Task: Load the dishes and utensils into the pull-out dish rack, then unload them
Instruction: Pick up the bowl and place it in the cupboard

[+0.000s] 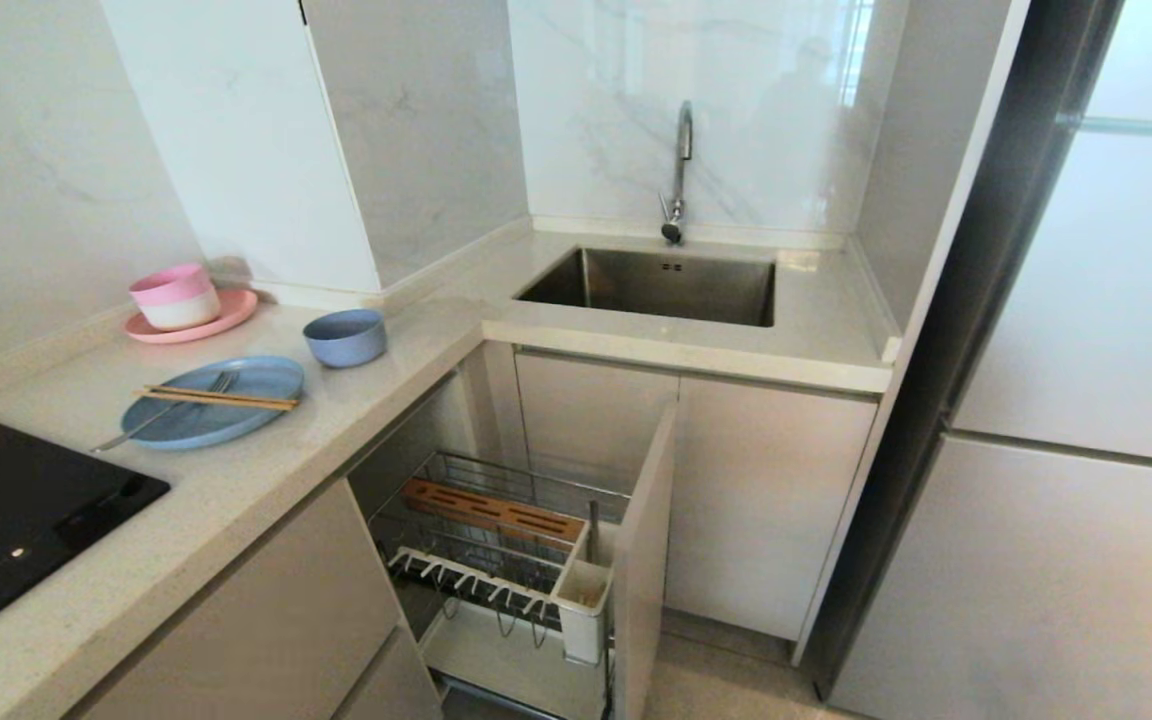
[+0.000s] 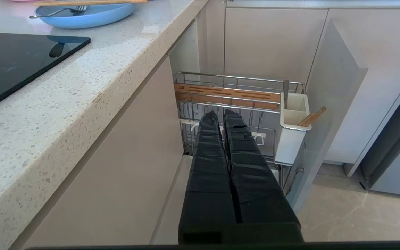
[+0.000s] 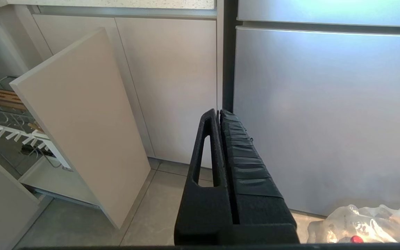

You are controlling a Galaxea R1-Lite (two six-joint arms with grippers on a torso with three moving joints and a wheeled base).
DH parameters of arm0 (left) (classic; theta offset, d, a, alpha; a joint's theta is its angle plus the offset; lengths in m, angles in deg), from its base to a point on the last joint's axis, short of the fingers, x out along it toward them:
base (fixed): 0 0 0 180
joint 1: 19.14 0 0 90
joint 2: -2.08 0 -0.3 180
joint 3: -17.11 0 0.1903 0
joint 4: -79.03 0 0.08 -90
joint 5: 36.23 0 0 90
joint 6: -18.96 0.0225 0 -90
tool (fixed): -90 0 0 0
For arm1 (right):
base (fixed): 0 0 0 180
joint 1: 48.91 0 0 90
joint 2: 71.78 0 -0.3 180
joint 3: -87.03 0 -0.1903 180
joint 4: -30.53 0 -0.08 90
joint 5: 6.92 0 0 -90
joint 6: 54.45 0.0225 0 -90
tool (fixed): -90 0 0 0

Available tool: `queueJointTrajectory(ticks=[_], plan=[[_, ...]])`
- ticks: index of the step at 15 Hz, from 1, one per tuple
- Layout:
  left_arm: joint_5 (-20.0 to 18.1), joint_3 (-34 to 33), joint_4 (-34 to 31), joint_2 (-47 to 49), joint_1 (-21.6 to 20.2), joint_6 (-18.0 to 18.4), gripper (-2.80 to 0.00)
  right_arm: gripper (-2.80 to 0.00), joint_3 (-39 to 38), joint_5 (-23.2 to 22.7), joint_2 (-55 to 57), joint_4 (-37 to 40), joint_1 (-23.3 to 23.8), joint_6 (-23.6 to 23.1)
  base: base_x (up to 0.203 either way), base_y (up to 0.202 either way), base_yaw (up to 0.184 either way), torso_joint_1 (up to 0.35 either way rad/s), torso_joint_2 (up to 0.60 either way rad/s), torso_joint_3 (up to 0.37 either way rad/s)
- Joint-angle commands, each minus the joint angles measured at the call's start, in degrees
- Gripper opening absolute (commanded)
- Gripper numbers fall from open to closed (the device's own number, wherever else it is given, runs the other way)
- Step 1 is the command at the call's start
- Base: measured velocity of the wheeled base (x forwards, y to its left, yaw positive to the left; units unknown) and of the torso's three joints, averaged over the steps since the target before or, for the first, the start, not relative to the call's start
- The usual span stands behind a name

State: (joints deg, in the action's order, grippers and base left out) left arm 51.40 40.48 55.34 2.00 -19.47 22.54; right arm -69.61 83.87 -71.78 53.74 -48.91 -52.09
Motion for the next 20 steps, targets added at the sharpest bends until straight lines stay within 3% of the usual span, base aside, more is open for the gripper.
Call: queueJointTrajectory(ticks=[1,10,20], plan=[[0.0,0.0,0.1,-0.1,0.0,0.0,-2.80,-2.80,0.0,0.0,0.1,0.0,0.0,0.0,0.000,0.000,0.000,0.000,0.00,0.000],[0.1,0.0,0.1,-0.1,0.0,-0.2,-2.80,-2.80,0.0,0.0,0.1,0.0,0.0,0.0,0.000,0.000,0.000,0.001,0.00,-0.003],[0.1,0.0,0.1,-0.1,0.0,-0.8,-2.80,-2.80,0.0,0.0,0.1,0.0,0.0,0.0,0.000,0.000,0.000,0.003,0.00,-0.185]])
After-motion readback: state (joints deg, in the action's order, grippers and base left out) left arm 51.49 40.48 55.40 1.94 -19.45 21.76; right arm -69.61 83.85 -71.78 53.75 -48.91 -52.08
